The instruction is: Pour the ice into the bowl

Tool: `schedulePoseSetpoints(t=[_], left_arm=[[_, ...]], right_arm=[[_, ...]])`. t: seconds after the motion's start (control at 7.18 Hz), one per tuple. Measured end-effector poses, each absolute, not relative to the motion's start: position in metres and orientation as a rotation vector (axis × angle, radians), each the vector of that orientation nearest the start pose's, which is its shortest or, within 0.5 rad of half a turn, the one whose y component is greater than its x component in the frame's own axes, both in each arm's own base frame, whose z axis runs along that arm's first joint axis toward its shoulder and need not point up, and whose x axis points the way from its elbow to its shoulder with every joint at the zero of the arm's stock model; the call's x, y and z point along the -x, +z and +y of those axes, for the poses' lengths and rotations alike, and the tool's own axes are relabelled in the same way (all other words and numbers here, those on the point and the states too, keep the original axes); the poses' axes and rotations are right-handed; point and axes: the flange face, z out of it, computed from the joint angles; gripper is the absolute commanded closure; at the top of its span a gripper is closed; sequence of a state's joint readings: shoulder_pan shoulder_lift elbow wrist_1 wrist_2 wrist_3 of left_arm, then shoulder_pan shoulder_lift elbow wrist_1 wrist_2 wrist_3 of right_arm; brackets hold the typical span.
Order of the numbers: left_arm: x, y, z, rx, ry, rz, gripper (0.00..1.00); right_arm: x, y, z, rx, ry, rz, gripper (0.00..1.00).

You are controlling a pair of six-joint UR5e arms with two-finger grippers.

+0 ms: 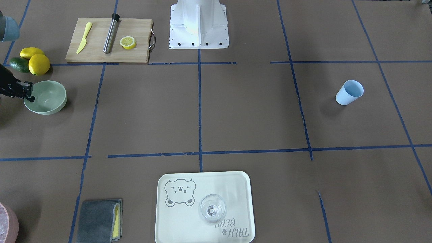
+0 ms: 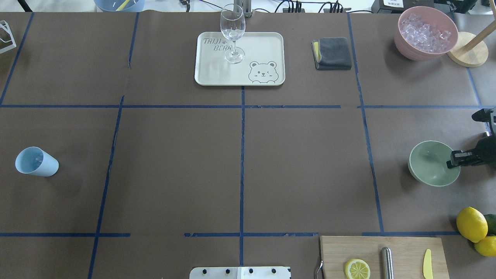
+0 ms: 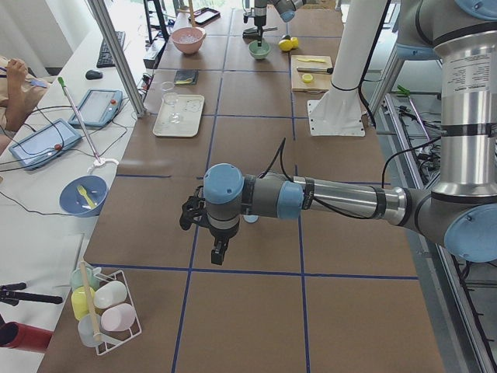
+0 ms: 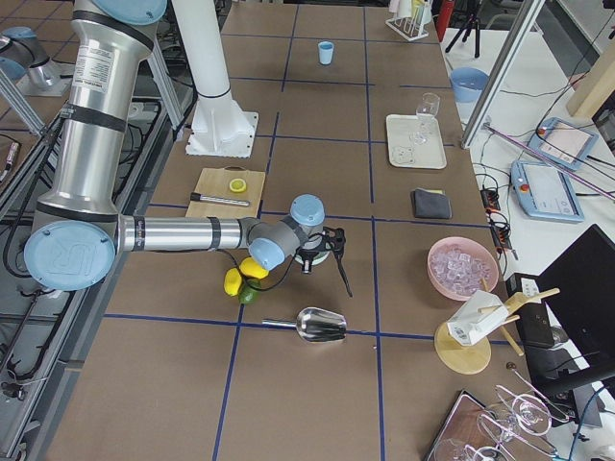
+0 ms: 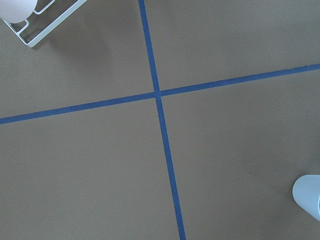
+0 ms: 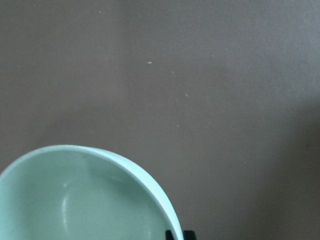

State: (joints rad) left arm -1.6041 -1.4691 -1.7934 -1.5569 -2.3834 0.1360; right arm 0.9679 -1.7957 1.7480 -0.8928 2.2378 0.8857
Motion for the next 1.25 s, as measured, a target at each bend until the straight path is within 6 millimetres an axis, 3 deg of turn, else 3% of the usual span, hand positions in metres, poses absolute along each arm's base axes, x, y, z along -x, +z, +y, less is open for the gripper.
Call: schedulePoseSetpoints(t=[0.28,0.42,0.56,0.97,1.11,1.25], left_arm=[[0.073,0.594,-0.452,-0.194,0.154,0.826,0.0],[0.072,0.596,-0.453,-0.198,0.157,0.843,0.0],[0.071,0.596,-0.452,-0.208,0.162,0.854,0.0],[0.065,0.587,-0.454,-0.27,0.199,0.919,0.0],[0.063,0.581,-0.456,-0.315,0.227,0.921,0.0],[0.058,0.576,-0.457,-0.349,0.257,0.928,0.0]], right_arm=[[0.205,0.52,-0.408,0.016,0.205,-0.998,1.0],[0.238,0.476,-0.418,0.049,0.25,-1.062,1.0],[0.289,0.424,-0.423,0.084,0.295,-1.12,1.0],[0.499,0.258,-0.381,0.136,0.412,-1.164,1.0],[0.56,0.215,-0.374,0.139,0.444,-1.12,1.0],[0.603,0.193,-0.369,0.131,0.472,-1.083,1.0]])
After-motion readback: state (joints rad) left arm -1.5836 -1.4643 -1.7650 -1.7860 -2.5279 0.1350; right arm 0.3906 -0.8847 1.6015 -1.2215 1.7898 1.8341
